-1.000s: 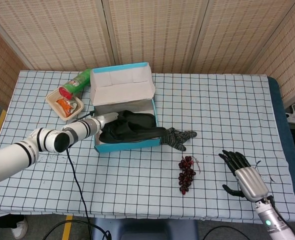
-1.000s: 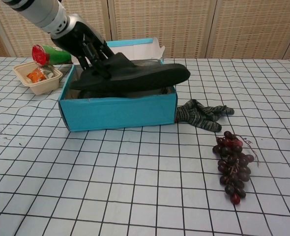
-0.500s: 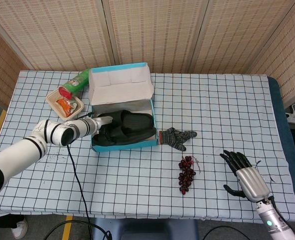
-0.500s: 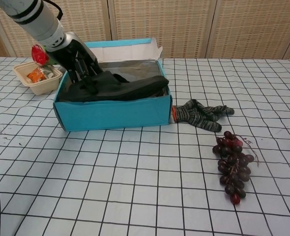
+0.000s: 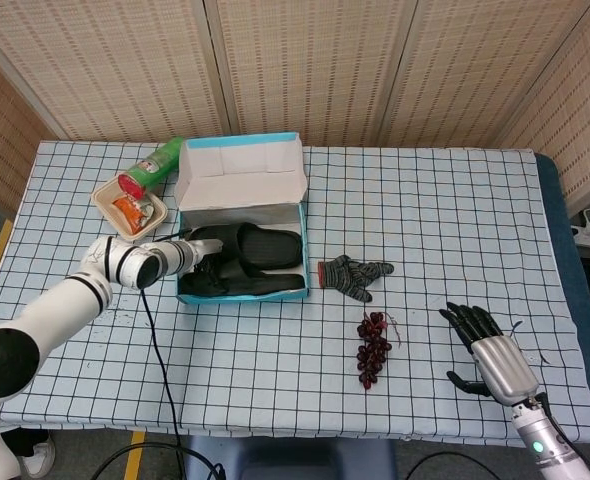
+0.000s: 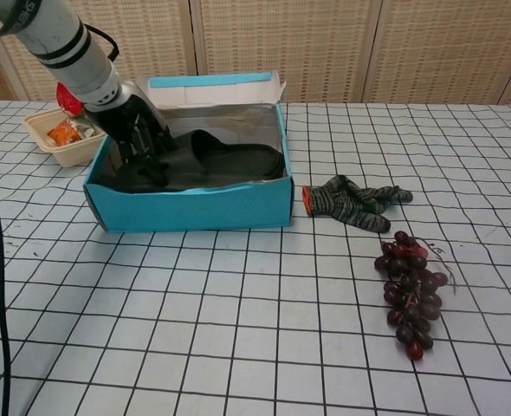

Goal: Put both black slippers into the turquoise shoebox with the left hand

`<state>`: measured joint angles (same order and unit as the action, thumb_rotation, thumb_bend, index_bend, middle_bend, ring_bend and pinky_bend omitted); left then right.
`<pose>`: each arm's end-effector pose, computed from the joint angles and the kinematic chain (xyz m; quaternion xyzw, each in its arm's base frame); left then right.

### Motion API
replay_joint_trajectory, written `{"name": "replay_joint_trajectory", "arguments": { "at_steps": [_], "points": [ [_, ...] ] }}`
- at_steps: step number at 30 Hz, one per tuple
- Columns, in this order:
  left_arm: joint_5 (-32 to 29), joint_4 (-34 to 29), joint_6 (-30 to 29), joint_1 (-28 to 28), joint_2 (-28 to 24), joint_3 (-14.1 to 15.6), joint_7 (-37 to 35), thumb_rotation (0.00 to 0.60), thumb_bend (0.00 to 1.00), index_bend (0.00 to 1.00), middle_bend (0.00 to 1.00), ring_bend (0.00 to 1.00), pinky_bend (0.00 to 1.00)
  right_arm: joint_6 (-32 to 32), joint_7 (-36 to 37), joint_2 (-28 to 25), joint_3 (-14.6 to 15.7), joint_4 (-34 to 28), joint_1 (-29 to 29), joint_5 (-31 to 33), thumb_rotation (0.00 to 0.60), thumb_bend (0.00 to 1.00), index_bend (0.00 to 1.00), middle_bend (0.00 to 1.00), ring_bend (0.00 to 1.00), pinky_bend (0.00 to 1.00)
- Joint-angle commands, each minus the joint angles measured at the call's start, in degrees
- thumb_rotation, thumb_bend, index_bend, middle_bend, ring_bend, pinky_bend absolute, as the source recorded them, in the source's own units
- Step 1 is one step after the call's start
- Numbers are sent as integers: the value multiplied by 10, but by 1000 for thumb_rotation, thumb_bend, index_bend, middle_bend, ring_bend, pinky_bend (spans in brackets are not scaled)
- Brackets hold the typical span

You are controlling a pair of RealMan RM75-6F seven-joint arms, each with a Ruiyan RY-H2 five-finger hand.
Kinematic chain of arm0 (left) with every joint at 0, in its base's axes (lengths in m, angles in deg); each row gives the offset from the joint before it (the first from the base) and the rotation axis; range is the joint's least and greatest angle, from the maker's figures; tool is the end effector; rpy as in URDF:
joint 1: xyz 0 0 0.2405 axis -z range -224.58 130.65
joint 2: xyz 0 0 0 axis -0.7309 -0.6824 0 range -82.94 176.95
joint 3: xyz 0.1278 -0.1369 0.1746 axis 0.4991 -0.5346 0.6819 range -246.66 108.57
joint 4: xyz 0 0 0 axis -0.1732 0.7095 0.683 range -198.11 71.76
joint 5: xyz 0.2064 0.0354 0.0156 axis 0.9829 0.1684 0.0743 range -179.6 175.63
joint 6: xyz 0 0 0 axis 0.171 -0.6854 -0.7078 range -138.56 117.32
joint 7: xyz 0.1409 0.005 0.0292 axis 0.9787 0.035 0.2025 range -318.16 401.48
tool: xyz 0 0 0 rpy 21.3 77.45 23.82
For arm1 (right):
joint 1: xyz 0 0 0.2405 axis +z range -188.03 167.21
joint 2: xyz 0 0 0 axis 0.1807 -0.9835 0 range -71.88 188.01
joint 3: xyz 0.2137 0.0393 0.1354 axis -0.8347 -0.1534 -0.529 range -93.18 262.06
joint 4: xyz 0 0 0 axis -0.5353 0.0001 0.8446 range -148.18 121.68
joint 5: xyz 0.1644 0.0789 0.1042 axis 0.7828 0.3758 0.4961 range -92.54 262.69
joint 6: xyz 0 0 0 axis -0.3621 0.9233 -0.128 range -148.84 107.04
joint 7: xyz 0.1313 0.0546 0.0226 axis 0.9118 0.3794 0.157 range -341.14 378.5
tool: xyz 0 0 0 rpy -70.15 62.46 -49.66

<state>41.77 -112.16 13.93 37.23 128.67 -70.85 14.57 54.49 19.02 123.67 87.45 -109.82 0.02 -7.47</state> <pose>-0.0812 0.4783 0.0216 -0.6951 -0.6567 -0.0506 0.2882 -0.2776 -0.1794 0.1035 0.6806 -0.4317 0.3757 0.4575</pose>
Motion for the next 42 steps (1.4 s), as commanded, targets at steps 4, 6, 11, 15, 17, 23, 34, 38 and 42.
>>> {"name": "replay_joint_trajectory", "arguments": {
  "at_steps": [4, 6, 11, 15, 17, 23, 34, 38, 42],
  "points": [
    [25, 32, 16, -7, 29, -7, -8, 600, 789, 730, 829, 708, 729, -2, -1, 1, 0, 0, 1, 0, 600, 156, 0, 0, 0, 0],
    [33, 40, 17, -10, 36, -8, -10, 600, 785, 730, 829, 702, 714, -3, -1, 1, 1, 0, 1, 0, 600, 157, 0, 0, 0, 0],
    [40, 46, 13, -19, 41, -22, -14, 600, 763, 681, 779, 645, 650, -4, -2, 1, 1, -1, 2, 1, 600, 156, 0, 0, 0, 0],
    [37, 27, -4, -34, 26, -51, -1, 600, 707, 489, 612, 511, 564, -3, -2, 0, 1, -2, 1, 1, 600, 156, 0, 0, 0, 0],
    [31, 4, -13, -53, 9, -75, 16, 600, 670, 300, 412, 351, 479, -3, -2, 0, 2, -3, 1, -1, 600, 157, 0, 0, 0, 0],
    [14, -36, -25, -99, -16, -139, 54, 600, 569, 6, 65, 30, 261, 0, -2, -2, 4, -6, -1, -3, 600, 156, 0, 0, 0, 0],
    [12, -92, -73, -166, -44, -215, 103, 600, 496, 0, 0, 0, 101, 9, -5, -8, 8, -16, -4, -14, 600, 156, 0, 0, 0, 0],
    [22, -145, -147, -205, -61, -255, 126, 600, 496, 0, 0, 0, 90, 11, -9, -10, 9, -20, -5, -18, 600, 156, 0, 0, 0, 0],
    [55, -237, -237, -264, -93, -298, 159, 600, 496, 0, 0, 0, 86, 14, -16, -11, 8, -26, -5, -21, 600, 156, 0, 0, 0, 0]
  ]
}}
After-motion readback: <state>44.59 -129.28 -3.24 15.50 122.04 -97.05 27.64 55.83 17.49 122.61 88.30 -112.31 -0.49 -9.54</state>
